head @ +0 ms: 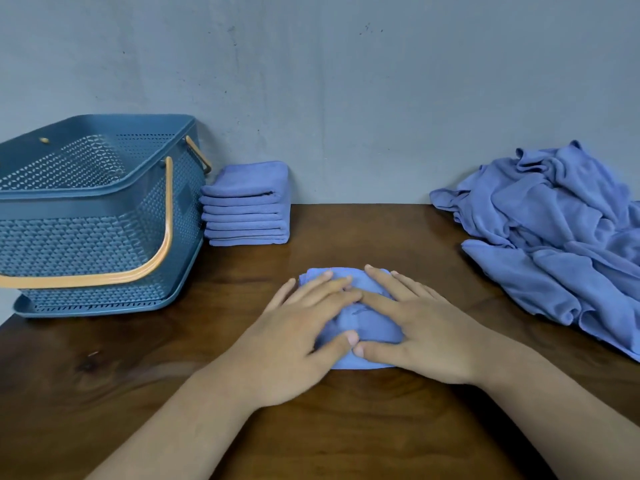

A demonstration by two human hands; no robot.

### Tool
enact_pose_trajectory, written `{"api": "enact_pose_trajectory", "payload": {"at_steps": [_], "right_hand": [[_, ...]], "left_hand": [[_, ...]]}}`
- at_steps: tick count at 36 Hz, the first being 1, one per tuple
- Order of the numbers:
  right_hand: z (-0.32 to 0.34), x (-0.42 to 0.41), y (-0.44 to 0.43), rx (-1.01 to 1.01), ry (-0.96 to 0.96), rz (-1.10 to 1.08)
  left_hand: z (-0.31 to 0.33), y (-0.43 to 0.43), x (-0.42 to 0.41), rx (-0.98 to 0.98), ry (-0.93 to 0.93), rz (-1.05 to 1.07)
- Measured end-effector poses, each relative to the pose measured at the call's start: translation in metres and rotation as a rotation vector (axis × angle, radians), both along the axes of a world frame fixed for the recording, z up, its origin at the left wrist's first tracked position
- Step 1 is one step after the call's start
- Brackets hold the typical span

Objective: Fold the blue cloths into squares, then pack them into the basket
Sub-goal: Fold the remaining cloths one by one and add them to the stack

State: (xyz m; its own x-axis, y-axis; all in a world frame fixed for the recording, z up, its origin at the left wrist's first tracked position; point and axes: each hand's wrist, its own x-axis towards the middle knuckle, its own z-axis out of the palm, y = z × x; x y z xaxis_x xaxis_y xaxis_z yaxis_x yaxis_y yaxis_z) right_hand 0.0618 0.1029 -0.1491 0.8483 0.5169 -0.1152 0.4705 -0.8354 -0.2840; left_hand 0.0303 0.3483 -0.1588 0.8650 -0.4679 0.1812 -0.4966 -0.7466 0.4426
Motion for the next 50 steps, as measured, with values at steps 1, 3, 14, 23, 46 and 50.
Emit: {"api": "enact_pose_trajectory", "payload": {"at_steps": [1,3,14,23,46,50], "right_hand": [[0.001,-0.001,0.0,-0.016,0.012,-0.008],[0.003,-0.003,0.0,-0.034,0.036,-0.027],[0.005,-0.007,0.0,0.114,0.133,-0.049],[-0.008,0.008,-0.002,0.23,-0.197,-0.51],[0.007,-0.015,0.023,1.034,-0.183,-0.105],[0.012,-0.016,0.021,1.108,-0.18,-0.034]], "left_hand": [[-0.001,0.001,0.0,0.061,0.045,0.038],[-0.002,0.005,0.001,0.169,0.117,0.13],[0.0,0.018,0.006,0.087,0.15,0.323],[0.0,0.001,0.001,-0.009,0.037,0.202],[0.001,-0.001,0.02,-1.202,0.518,0.439],[0.009,0.002,0.018,-1.345,0.741,0.27]]}}
